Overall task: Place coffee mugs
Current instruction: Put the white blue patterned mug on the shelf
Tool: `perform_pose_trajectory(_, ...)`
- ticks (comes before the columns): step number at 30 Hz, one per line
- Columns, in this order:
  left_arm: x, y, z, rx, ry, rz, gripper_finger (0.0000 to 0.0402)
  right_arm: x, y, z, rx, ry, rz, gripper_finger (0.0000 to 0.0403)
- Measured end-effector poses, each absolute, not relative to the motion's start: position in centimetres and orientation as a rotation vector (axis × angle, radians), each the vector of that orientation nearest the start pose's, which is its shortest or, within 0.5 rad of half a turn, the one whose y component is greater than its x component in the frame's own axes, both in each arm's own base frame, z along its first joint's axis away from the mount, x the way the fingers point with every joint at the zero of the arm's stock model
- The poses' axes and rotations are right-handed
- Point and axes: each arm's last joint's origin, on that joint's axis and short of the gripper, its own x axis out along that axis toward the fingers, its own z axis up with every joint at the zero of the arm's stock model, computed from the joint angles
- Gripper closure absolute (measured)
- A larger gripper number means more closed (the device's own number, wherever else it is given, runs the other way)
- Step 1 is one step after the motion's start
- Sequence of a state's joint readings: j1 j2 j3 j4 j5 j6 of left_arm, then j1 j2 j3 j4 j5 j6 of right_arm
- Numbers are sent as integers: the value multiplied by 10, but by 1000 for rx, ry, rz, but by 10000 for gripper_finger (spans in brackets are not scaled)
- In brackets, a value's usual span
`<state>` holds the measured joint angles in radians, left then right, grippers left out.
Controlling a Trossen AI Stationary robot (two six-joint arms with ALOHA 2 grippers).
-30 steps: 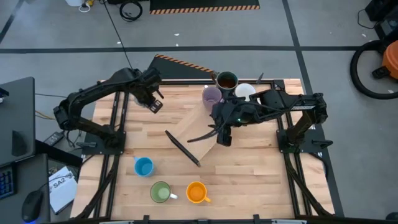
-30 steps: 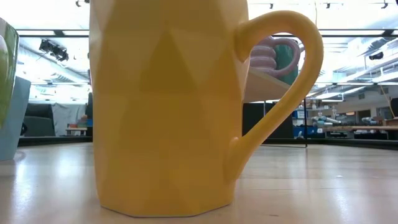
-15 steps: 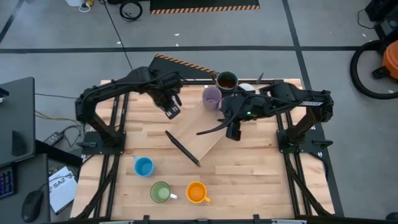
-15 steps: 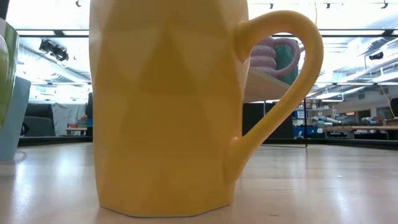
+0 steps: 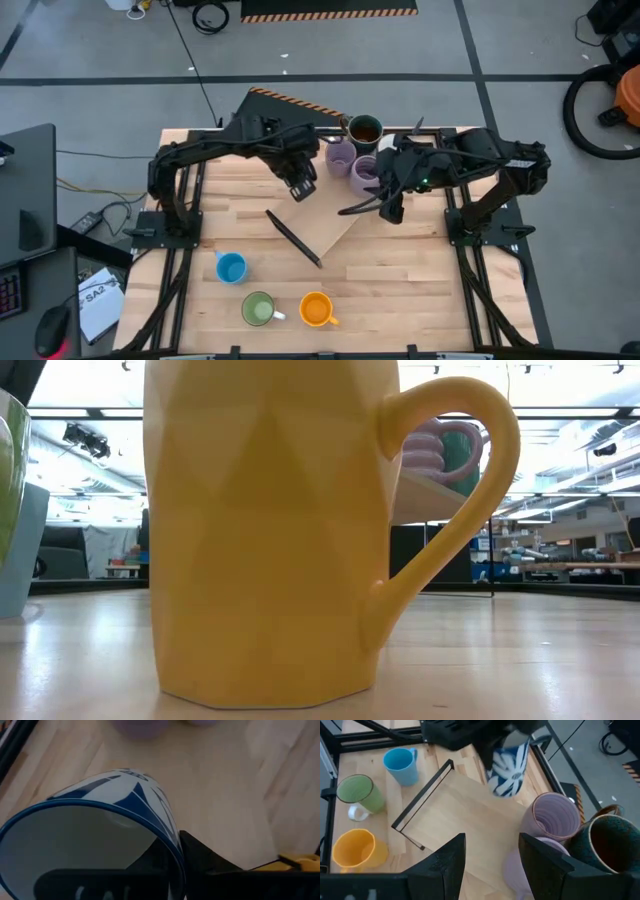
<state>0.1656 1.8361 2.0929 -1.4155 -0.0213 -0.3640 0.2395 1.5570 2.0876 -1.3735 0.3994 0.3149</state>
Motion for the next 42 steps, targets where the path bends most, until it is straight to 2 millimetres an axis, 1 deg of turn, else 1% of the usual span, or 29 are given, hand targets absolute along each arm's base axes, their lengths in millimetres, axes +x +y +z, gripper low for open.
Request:
perform_pose_trajectory(8, 363, 43, 376, -387, 1138, 343, 370, 255, 54, 473, 39, 753, -294, 214)
perform_pose_trajectory(15, 375, 41, 366, -344, 1139, 338, 368, 255, 55, 474, 57, 741, -296, 214)
perform_pose_trajectory(27, 377, 43, 365, -314, 1137, 336, 366, 253, 64, 475, 61, 714, -312, 214)
perform_pose_trajectory(30, 378, 43, 363, -300, 1144, 327, 366, 253, 65, 475, 62, 711, -314, 214)
perform_pose_trajectory(34, 380, 43, 356, -315, 1183, 306, 366, 253, 65, 475, 69, 706, -317, 214)
perform_pose_trajectory(42, 383, 43, 355, -308, 1182, 304, 365, 256, 65, 477, 85, 672, -312, 214)
